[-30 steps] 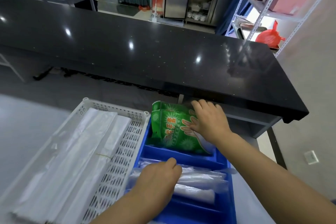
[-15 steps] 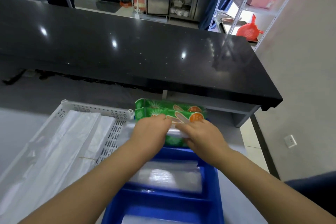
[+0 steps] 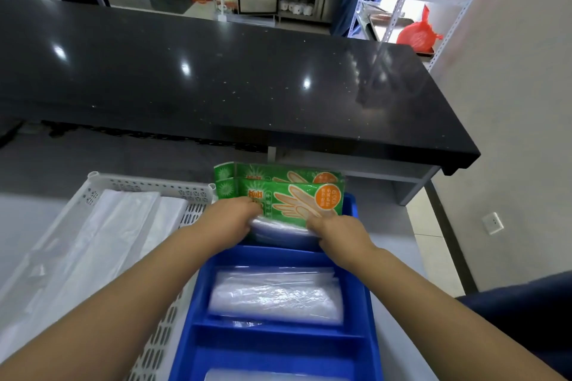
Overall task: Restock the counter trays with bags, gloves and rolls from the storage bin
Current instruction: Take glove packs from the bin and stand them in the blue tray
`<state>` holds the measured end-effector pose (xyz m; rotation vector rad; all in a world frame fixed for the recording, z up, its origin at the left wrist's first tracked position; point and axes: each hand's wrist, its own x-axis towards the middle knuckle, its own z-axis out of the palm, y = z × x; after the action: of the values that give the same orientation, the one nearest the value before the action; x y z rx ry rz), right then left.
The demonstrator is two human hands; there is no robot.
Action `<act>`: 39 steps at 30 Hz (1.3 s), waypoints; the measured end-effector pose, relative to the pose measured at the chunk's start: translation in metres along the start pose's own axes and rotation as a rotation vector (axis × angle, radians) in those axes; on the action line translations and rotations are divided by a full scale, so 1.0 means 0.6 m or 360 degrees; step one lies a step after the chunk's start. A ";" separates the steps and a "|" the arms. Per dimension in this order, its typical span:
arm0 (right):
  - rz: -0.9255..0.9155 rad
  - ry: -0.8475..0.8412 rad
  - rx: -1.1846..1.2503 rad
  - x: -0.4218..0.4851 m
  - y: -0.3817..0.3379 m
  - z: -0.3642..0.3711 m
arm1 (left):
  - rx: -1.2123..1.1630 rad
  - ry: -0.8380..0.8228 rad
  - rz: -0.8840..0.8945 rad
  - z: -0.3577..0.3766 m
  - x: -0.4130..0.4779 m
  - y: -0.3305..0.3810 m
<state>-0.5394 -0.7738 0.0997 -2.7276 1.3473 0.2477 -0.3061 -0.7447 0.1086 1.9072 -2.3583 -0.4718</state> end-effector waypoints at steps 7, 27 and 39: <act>-0.0154 -0.0330 0.0129 0.022 0.014 -0.014 | -0.0201 -0.0283 -0.0023 -0.040 -0.011 -0.018; -0.0139 0.0103 0.0342 -0.026 0.013 -0.017 | 0.0145 -0.0127 0.0041 0.010 -0.025 0.021; -0.0037 0.0116 0.0297 -0.009 -0.002 -0.020 | 0.0324 -0.0092 -0.0005 -0.018 -0.006 0.007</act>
<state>-0.5401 -0.7705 0.1123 -2.6184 1.2838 0.0191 -0.3063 -0.7424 0.1206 2.0047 -2.5283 -0.3007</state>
